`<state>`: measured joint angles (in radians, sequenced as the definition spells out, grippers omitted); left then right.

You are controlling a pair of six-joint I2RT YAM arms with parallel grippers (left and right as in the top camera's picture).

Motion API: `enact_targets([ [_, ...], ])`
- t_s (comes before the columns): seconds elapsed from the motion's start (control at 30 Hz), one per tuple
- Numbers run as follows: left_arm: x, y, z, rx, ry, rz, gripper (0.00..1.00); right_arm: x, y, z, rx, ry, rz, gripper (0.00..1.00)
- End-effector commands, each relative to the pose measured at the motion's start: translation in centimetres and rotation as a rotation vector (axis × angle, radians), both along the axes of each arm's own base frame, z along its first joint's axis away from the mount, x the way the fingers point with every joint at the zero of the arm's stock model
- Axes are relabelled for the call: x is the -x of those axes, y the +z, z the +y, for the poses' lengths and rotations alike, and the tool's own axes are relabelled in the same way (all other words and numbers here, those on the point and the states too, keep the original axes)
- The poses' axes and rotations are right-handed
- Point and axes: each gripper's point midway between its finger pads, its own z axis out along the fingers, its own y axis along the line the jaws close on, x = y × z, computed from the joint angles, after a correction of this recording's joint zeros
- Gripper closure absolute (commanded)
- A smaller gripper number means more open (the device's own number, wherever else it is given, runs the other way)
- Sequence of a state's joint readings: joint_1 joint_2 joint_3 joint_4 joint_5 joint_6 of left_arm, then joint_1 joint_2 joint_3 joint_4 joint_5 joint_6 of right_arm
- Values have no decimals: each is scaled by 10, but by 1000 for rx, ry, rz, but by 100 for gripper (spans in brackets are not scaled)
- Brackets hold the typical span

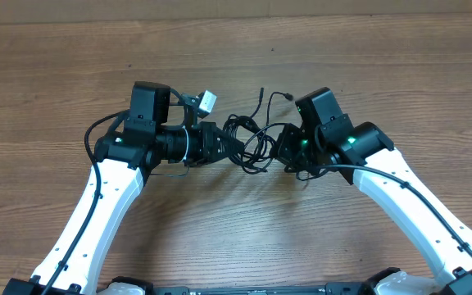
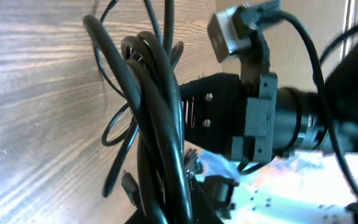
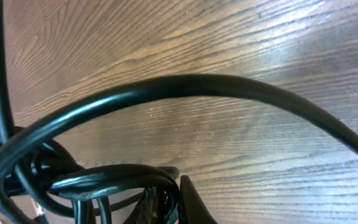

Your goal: Untangle cables

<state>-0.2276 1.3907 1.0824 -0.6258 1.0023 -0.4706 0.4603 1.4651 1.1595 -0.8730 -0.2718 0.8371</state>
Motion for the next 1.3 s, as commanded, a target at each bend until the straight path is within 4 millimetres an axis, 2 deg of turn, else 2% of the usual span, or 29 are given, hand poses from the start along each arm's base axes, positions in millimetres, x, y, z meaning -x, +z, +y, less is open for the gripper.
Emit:
enact_targets([
  [0.0, 12, 38, -2, 104, -150, -243, 96, -15, -36, -75, 269, -188, 21, 96],
  [0.1, 11, 38, -1, 91, -164, -294, 96, -13, -37, -75, 266, -186, 35, 92],
  [0.13, 10, 37, -1, 84, -159, -296, 96, -11, -37, -73, 255, -181, 43, 89],
  [0.23, 4, 31, 2, 50, -118, -264, 96, -6, -37, -65, 210, -159, 70, 69],
  [0.43, -14, 15, 12, -42, 57, -110, 96, 1, -35, -53, 143, -129, 108, 51],
  [0.63, -31, 0, 27, -108, 285, 81, 96, 8, -33, -42, 88, -96, 136, 48],
  [0.73, -36, -5, 33, -90, 426, 249, 95, 11, -32, -38, 68, -62, 145, 44],
  [0.83, -39, -9, 37, -43, 586, 465, 83, 16, -32, -37, 64, -49, 163, 43],
  [0.97, -41, -16, 45, 16, 798, 732, 89, 20, -33, -39, 71, -45, 179, 43],
  [1.0, -42, -19, 48, 22, 854, 780, 95, 21, -33, -37, 65, -35, 179, 43],
  [1.17, -39, -36, 66, 39, 1112, 1007, 95, 24, -26, -21, -21, 57, 168, 42],
  [1.27, -36, -44, 75, 26, 1206, 1052, 95, 26, -18, -7, -89, 164, 125, 42],
])
